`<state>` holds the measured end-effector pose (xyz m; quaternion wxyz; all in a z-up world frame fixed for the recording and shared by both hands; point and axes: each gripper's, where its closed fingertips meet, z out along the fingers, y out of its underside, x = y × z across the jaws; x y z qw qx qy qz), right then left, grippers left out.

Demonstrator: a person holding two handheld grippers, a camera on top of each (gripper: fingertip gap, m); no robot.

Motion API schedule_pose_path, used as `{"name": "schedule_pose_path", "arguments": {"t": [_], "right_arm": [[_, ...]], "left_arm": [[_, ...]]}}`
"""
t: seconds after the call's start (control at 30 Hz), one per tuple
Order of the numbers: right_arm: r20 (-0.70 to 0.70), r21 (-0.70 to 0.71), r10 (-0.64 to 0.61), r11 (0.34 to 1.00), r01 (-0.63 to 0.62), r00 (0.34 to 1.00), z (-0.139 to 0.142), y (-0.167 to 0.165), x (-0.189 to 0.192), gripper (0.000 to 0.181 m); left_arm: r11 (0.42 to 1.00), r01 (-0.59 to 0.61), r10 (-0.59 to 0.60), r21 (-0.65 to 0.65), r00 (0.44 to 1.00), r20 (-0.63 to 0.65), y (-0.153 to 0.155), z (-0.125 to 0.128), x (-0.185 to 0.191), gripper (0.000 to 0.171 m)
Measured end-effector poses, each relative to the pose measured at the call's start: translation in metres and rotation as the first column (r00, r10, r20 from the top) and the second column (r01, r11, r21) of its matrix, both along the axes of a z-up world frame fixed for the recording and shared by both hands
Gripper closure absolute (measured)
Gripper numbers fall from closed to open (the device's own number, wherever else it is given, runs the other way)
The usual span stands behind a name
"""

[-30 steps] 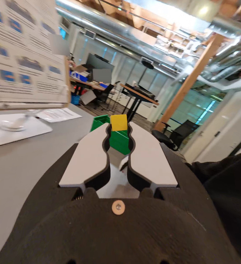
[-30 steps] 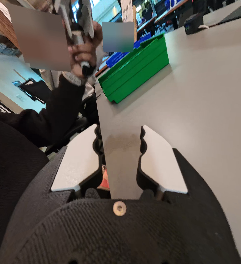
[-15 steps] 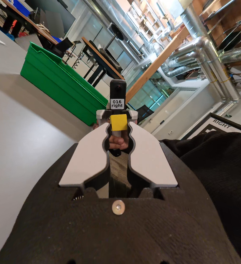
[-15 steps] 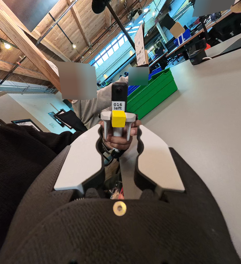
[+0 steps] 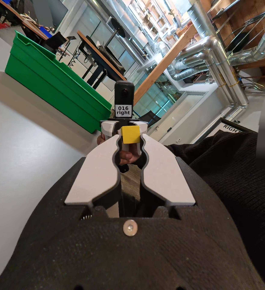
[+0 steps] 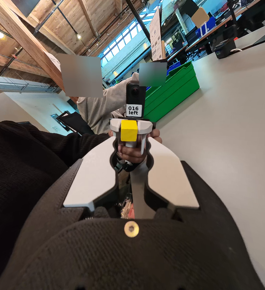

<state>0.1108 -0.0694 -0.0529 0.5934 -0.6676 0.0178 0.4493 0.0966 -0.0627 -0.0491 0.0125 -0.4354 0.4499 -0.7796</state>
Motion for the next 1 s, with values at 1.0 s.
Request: {"name": "schedule_pose_path", "arguments": {"t": [1.0], "right_arm": [[0.101, -0.021, -0.026, 0.999, 0.029, 0.995, -0.005, 0.0, 0.0, 0.161]], "left_arm": [[0.99, -0.006, 0.015, 0.143, 0.998, -0.062, -0.006, -0.019, 0.002, 0.143]]}}
